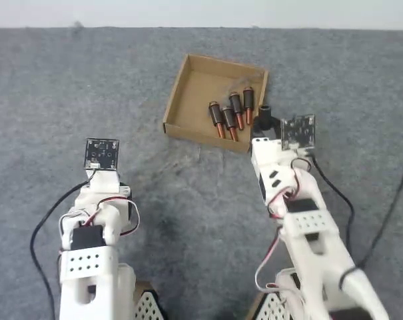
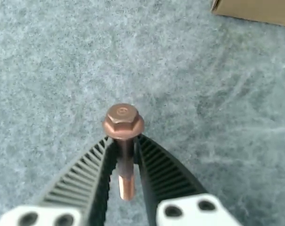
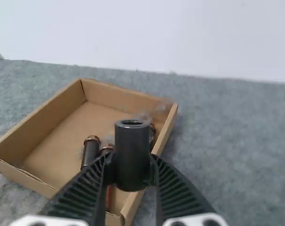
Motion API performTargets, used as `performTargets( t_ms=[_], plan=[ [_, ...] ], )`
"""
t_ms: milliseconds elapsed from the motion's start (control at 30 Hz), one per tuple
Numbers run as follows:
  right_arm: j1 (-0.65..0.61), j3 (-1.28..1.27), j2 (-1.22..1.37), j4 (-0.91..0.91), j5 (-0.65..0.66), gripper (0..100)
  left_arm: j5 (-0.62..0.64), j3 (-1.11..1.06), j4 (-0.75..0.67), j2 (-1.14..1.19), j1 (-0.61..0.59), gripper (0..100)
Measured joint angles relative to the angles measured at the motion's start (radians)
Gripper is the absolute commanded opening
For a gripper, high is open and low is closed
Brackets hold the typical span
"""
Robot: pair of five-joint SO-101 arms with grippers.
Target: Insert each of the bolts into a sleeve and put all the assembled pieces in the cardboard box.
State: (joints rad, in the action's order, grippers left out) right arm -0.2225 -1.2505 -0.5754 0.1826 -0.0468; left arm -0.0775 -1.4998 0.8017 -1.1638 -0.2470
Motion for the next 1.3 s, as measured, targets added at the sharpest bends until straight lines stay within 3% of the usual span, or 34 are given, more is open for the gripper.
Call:
performTargets(
  t_ms=[167,367,700,1033,1300],
  plan=[
    [0.003,0.049,0.192,0.109,-0.187,0.6,0.000,-0.008,0.000,0.000,0.000,1],
    [-0.009,0.061,0.420,0.423,-0.209,0.6,0.000,-0.008,0.000,0.000,0.000,1],
    [-0.074,0.063,0.772,1.019,0.157,0.6,-0.011,-0.015,-0.029,0.000,0.000,1],
    [-0.072,-0.028,1.046,1.507,0.173,0.6,-0.035,-0.037,-0.061,0.000,0.000,1],
    [-0.074,-0.141,1.051,1.545,0.173,0.6,-0.035,-0.037,-0.063,0.000,0.000,1]
  ],
)
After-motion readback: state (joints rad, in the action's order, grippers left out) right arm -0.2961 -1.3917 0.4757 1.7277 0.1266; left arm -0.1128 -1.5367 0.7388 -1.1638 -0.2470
